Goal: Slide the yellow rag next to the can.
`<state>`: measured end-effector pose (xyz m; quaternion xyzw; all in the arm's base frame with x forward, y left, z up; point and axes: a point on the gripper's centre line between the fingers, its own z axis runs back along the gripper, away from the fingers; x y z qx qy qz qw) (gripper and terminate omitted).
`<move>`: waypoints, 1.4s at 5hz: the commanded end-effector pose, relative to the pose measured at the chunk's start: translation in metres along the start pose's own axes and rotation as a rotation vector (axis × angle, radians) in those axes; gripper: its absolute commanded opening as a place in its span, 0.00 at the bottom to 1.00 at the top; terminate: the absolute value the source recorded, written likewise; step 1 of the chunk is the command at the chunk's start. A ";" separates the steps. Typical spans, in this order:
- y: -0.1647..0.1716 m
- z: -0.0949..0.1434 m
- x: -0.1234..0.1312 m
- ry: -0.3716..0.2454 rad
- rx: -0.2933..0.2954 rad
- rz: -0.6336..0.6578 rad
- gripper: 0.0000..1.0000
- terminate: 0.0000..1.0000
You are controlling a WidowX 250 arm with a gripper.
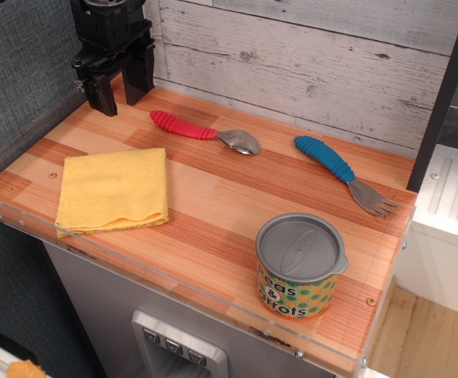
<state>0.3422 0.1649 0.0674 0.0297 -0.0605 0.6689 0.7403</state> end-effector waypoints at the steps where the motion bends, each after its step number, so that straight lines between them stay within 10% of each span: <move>1: 0.000 0.000 0.000 0.000 0.000 0.000 1.00 0.00; 4: 0.023 0.006 -0.013 -0.028 -0.052 -0.547 1.00 0.00; 5: 0.039 0.004 -0.026 -0.059 -0.014 -0.706 0.00 0.00; 7: 0.068 -0.009 -0.033 -0.095 0.027 -0.847 0.00 0.00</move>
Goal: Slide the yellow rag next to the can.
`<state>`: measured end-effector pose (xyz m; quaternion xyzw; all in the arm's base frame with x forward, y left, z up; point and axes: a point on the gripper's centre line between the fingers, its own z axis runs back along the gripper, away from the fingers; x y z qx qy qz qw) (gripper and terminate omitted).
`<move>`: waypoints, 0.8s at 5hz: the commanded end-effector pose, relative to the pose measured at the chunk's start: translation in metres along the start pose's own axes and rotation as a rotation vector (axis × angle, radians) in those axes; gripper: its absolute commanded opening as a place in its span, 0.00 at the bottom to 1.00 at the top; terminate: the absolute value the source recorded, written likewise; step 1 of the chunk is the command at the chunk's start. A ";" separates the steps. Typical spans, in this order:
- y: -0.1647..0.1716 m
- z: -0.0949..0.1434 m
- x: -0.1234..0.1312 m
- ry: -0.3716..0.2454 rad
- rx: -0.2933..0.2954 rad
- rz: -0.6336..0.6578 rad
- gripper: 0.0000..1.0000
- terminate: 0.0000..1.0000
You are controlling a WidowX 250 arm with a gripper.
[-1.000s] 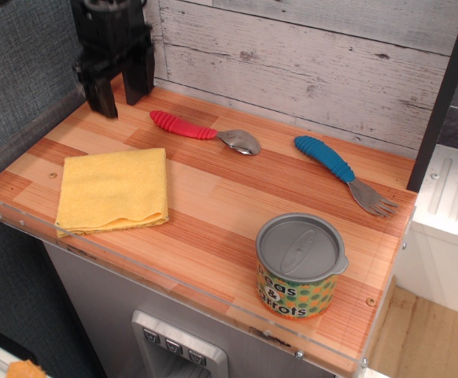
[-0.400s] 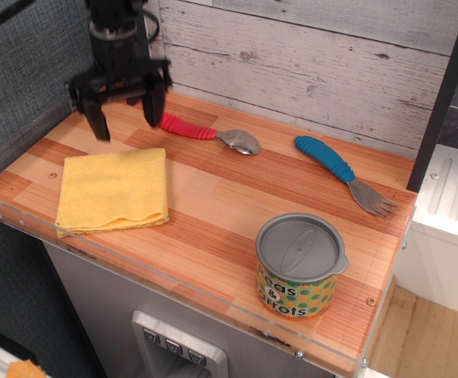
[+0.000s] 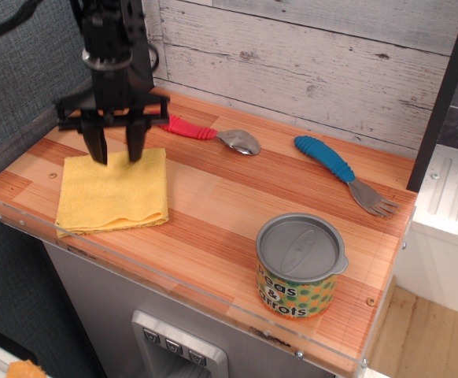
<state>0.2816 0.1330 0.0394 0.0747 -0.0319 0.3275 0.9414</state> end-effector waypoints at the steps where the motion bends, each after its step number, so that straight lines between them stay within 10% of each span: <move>1: 0.014 0.003 -0.005 -0.089 0.011 -0.072 0.00 0.00; 4: 0.002 -0.019 -0.009 -0.138 -0.067 -0.205 0.00 0.00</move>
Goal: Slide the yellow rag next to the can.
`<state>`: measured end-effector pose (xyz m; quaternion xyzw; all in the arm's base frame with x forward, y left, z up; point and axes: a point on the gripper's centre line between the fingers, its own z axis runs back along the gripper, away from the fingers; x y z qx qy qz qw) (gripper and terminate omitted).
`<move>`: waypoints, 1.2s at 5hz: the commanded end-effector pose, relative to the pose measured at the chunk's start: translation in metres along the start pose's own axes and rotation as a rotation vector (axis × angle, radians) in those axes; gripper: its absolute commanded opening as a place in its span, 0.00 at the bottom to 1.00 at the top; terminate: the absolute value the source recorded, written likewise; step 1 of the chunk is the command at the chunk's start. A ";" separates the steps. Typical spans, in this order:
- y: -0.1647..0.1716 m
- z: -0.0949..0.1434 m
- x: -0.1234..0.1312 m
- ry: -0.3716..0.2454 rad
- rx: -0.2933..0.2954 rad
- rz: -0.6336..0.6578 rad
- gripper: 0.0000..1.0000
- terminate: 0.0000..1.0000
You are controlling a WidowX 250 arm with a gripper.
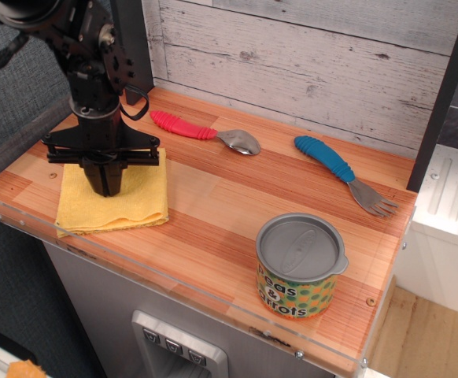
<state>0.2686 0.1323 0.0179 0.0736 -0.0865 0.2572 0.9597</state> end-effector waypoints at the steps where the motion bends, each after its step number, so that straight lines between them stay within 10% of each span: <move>1: -0.012 0.000 0.000 -0.007 -0.029 -0.244 0.00 0.00; 6: -0.074 0.008 -0.035 -0.033 -0.087 -0.499 0.00 0.00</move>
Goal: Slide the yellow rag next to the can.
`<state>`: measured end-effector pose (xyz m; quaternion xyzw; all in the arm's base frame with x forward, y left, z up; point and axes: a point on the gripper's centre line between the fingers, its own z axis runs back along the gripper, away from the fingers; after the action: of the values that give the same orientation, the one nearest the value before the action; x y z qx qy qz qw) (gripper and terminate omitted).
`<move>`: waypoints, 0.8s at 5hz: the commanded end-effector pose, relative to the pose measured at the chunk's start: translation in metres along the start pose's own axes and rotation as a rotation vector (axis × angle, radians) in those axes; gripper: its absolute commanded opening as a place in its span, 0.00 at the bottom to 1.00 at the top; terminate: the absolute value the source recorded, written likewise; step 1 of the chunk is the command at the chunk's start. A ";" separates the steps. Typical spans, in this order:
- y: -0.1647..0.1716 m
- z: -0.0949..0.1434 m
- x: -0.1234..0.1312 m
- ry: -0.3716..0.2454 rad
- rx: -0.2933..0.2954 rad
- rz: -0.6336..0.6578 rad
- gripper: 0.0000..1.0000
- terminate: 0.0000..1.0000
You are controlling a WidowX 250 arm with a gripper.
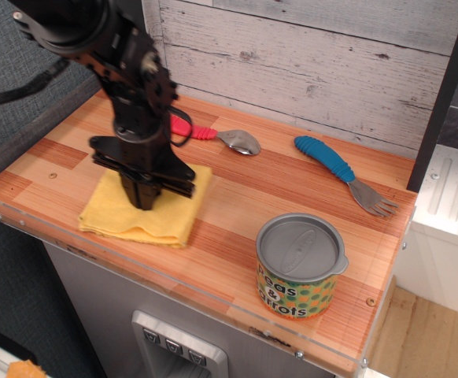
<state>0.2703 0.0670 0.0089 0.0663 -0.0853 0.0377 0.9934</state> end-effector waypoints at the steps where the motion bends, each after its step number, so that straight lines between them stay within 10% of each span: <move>1: -0.029 0.004 0.003 -0.015 -0.022 -0.099 0.00 0.00; 4: -0.047 0.003 0.000 -0.019 -0.033 -0.170 0.00 0.00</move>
<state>0.2761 0.0246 0.0085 0.0597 -0.0936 -0.0347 0.9932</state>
